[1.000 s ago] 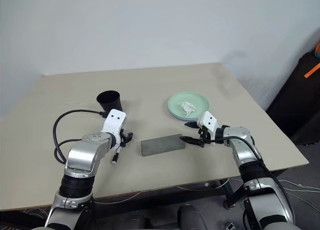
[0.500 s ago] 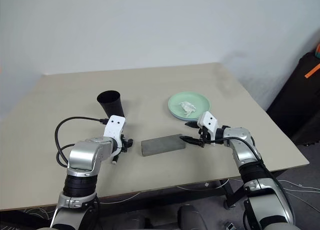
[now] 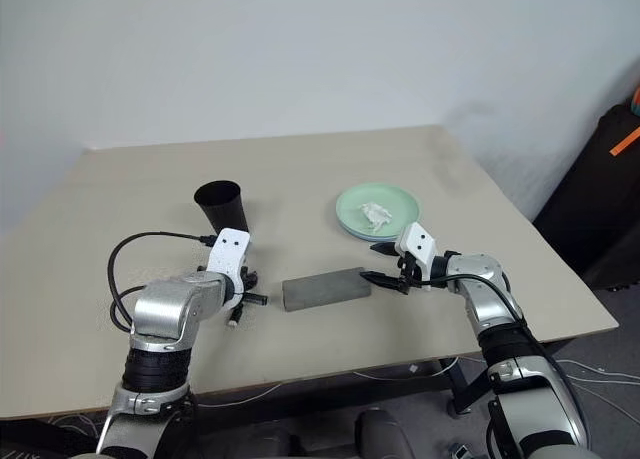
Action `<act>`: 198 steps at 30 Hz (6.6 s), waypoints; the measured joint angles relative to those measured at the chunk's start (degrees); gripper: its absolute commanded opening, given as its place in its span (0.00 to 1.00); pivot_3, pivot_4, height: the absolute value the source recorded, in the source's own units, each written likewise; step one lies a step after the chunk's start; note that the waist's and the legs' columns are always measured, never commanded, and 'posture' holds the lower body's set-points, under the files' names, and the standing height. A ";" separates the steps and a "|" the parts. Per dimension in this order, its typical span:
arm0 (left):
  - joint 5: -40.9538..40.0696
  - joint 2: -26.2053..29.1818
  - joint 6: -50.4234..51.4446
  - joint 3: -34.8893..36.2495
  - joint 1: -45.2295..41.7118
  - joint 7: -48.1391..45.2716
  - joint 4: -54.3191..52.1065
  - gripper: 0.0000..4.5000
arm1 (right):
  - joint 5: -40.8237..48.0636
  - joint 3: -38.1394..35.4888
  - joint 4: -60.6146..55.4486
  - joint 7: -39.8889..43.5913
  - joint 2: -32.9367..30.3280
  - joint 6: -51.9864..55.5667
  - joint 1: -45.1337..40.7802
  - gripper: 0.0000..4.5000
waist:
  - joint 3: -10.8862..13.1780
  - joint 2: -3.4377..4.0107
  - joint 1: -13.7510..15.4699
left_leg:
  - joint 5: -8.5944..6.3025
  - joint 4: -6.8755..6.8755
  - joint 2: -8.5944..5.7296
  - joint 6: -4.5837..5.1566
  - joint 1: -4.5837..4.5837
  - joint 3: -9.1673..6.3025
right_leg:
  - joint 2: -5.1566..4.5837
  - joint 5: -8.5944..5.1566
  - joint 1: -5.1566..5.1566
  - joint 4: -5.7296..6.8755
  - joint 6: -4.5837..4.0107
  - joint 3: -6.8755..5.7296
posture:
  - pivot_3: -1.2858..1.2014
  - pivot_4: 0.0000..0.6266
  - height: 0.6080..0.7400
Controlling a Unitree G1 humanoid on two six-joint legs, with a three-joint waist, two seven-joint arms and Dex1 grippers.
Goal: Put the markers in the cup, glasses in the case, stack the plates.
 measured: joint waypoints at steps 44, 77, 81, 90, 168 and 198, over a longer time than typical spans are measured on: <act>4.14 4.96 -102.68 7.04 -28.48 4.79 71.31 0.49 | -0.95 -0.01 1.27 -1.42 -0.32 -0.20 -1.13 0.74 | 0.00 -0.02 1.66 | 0.07 -0.06 -0.05 0.12 -0.14 0.31 | -0.07 0.11 -0.01 -0.13 0.11 -0.20 | 0.52 0.00 1.00; -14.82 25.34 -28.79 1.17 -7.04 -20.85 22.33 0.49 | -1.86 0.22 2.07 -0.98 0.27 -1.19 -1.68 0.74 | 0.01 -0.03 0.29 | 0.07 0.00 0.09 0.06 -0.06 0.07 | 0.00 0.02 -0.03 -0.04 0.00 -0.16 | 0.52 0.00 1.00; -12.30 23.51 -25.03 0.29 -8.37 -17.57 25.71 0.49 | -1.88 0.24 2.13 -0.99 0.29 -1.20 -1.71 0.74 | 0.01 -0.03 0.15 | 0.06 -0.18 0.07 0.05 -0.03 0.11 | 0.00 0.02 -0.08 -0.04 0.00 -0.13 | 0.52 0.00 1.00; -8.66 21.85 -24.05 -3.40 -8.27 -16.86 28.71 0.49 | -1.89 0.24 2.13 -1.01 0.15 -1.20 -1.71 0.74 | 0.01 -0.03 0.18 | 0.06 -0.32 0.04 0.04 -0.03 0.20 | 0.00 0.02 -0.11 -0.08 -0.02 -0.13 | 0.52 0.00 1.00; 7.79 7.08 -108.45 4.60 -30.01 12.64 76.01 0.03 | 9.53 -3.73 -8.64 4.84 0.16 14.79 -1.20 0.74 | 0.00 -0.06 1.10 | 0.10 -0.22 -0.04 -0.08 -0.10 0.26 | -0.10 0.17 -0.03 -0.11 0.12 -0.27 | 0.52 0.00 1.00; -9.66 8.75 -94.54 11.42 -18.90 -8.35 51.35 0.91 | 9.48 -4.84 -8.74 3.43 0.08 14.67 -1.22 0.74 | -0.02 -0.03 1.34 | 0.08 -0.31 0.04 -0.04 -0.08 0.32 | -0.05 0.16 -0.08 -0.10 0.10 -0.30 | 0.52 0.00 1.00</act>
